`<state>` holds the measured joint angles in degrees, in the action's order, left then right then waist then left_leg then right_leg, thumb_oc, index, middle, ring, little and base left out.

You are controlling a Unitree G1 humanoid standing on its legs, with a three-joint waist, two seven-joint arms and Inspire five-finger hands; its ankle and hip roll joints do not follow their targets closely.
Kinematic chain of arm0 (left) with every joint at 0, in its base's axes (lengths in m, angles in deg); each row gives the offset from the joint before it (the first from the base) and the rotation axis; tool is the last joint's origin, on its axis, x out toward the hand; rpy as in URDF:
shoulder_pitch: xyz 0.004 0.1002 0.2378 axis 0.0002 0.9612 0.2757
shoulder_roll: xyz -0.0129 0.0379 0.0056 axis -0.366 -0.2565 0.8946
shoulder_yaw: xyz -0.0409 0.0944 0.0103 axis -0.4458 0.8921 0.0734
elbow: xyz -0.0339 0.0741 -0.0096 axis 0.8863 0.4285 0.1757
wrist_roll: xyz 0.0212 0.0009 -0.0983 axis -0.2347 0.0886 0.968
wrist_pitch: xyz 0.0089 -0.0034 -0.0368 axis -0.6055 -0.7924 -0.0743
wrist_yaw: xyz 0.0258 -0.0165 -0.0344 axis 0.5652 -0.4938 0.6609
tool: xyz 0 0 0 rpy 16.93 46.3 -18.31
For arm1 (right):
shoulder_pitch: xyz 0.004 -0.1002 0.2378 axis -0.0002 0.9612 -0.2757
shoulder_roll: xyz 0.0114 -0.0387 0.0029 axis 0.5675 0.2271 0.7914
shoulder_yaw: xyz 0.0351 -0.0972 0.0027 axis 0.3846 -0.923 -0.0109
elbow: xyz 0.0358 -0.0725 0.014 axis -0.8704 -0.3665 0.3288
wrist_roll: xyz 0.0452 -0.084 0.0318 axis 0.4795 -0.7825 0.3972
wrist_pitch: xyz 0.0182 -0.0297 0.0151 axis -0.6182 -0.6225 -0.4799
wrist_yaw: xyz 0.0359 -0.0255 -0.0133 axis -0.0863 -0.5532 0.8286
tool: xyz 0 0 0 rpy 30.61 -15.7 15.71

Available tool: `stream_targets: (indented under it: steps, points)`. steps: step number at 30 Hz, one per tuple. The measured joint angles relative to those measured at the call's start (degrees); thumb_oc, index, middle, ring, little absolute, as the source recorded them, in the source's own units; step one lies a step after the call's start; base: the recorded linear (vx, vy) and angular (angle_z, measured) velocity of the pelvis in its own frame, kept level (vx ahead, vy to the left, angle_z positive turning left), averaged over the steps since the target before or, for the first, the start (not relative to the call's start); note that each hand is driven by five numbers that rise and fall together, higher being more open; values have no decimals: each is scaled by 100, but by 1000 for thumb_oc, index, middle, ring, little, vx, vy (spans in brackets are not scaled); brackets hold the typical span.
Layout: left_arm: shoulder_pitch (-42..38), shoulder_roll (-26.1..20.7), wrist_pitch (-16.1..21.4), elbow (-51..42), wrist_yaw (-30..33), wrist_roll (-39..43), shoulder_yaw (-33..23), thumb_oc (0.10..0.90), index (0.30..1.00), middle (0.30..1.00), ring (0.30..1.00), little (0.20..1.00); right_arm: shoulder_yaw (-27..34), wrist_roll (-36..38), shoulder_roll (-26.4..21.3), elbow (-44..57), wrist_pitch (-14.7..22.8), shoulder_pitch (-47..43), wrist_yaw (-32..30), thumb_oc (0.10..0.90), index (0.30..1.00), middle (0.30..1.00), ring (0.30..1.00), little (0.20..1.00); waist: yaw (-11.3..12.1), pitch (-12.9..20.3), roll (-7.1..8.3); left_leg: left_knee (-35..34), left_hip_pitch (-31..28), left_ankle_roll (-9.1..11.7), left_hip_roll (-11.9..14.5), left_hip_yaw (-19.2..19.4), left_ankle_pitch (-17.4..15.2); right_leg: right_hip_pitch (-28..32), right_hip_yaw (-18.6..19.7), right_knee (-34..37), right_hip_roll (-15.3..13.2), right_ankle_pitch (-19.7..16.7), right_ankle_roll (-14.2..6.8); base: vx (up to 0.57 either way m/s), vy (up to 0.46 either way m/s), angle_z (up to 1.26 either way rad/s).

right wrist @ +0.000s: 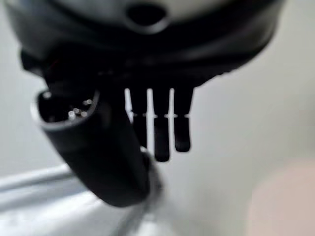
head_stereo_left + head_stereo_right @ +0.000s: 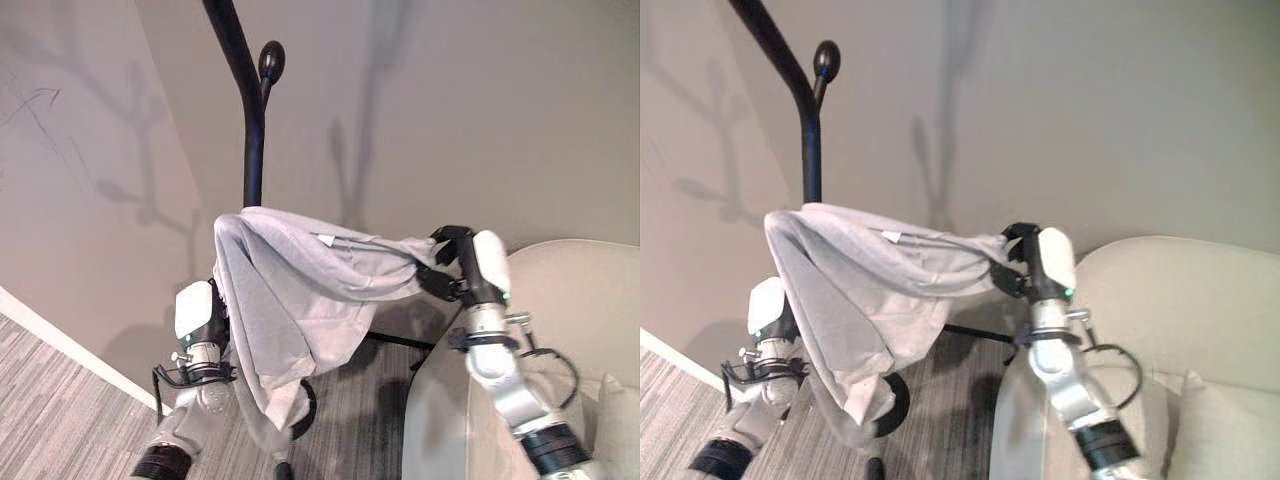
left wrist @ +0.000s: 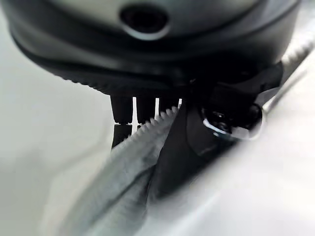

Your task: Hang the clothes on the sofa on the clothes rack.

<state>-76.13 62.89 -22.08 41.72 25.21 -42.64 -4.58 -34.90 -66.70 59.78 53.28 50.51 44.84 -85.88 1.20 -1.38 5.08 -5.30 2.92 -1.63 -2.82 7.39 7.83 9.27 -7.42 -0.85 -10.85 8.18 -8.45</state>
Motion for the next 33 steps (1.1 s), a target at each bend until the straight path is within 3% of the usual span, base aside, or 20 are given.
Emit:
stream_targets:
  steps: [2,3,4,9,10,11,12,16,21,23,27,30,33]
  points:
    - [36,82,110,-53,-55,1099,-39,400,300,300,300,300,-330,399,174,-108,-1,-4,26,400,300,300,300,300,-6,2,-1,1,14,-17,7,8,23,-19,0,-3,-18,-1,-1,0,0,0]
    - [57,219,280,-82,-76,2068,-46,731,796,796,796,796,-519,814,490,-175,-8,-2,22,400,300,300,300,300,5,-1,-18,0,15,-19,11,5,21,-21,0,-6,-17,-1,-1,0,0,0]
    - [73,289,367,-88,-84,2543,-43,800,900,900,900,900,-644,1052,597,-174,-4,-2,42,400,300,300,300,300,1,-3,-27,-1,19,-22,18,9,19,-22,3,-5,-13,-1,-1,0,0,0]
    - [261,317,693,-117,-536,4441,23,800,900,900,900,900,-1468,2196,699,-174,-1,7,476,405,307,307,307,307,9,-10,-41,-4,27,-13,43,8,2,-28,2,-7,11,0,0,0,0,0]
    - [271,316,703,-111,-573,4520,17,800,900,900,900,900,-1503,2268,685,-174,-1,7,542,574,561,561,561,561,23,-16,-50,-5,31,-13,46,5,1,-28,1,-6,13,0,0,0,0,0]
    - [291,310,719,-105,-594,4644,15,800,900,900,900,900,-1544,2387,630,-174,-1,12,635,629,644,644,644,644,33,-20,-63,-6,31,-4,47,7,-5,-34,6,-7,10,0,0,0,0,0]
    - [293,309,719,-98,-594,4683,14,800,900,900,900,900,-1544,2411,598,-174,-1,18,679,800,900,900,900,900,37,-22,-68,-7,32,11,48,7,-16,-34,7,-7,9,0,0,0,0,0]
    - [348,308,712,16,-591,4734,-109,800,900,900,900,900,-1499,2421,300,-165,-1,68,726,800,900,900,900,900,42,-16,-99,-32,36,-1,52,7,-38,-42,10,-6,8,-2,4,4,-9,0]
    - [701,359,708,471,-890,5099,-659,800,900,900,900,900,-1017,2389,-87,-135,-2,468,846,800,900,900,900,900,11,0,-196,-30,40,-2,54,7,-34,-41,6,10,13,-7,11,-1,-7,0]
    - [832,355,700,711,-1072,5140,-1010,800,900,900,900,900,-670,2310,-589,17,-4,810,1028,800,900,900,900,900,15,5,-262,-10,44,-2,54,5,3,-39,-1,17,14,-7,11,-6,-19,1]
    - [917,252,711,803,-1140,5145,-1404,800,900,900,900,900,-143,2324,-1055,472,29,1175,1394,800,900,900,900,900,-40,20,-300,-8,39,6,70,2,9,-7,-7,62,37,-16,24,0,0,0]
    - [1010,216,727,801,-1423,5296,-1448,800,900,900,900,900,369,2458,-1118,753,272,1545,1702,800,900,900,900,900,-49,26,-309,-7,41,14,81,-4,15,6,-17,93,57,-25,37,-35,0,0]
    - [1387,211,736,522,-2092,5503,-1451,800,900,900,900,900,867,2863,-1120,846,418,1890,2139,800,900,900,900,900,-61,28,-311,-31,47,23,82,-2,1,1,-16,98,52,-26,38,0,0,0]
